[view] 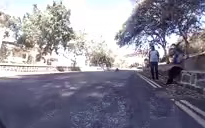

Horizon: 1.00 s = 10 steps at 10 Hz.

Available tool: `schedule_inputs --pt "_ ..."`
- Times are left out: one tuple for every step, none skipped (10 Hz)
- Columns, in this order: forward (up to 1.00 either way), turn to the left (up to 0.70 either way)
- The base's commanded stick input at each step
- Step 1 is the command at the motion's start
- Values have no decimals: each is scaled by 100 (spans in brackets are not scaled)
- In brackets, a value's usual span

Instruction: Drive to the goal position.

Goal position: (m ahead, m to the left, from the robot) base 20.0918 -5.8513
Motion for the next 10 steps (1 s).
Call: schedule_inputs --pt "50 0" --pt "50 0" --pt "50 0" --pt "50 -50" --pt "50 -50" --pt "50 -50" --pt "50 -8" --pt "50 -4" --pt "50 0" --pt "50 0"
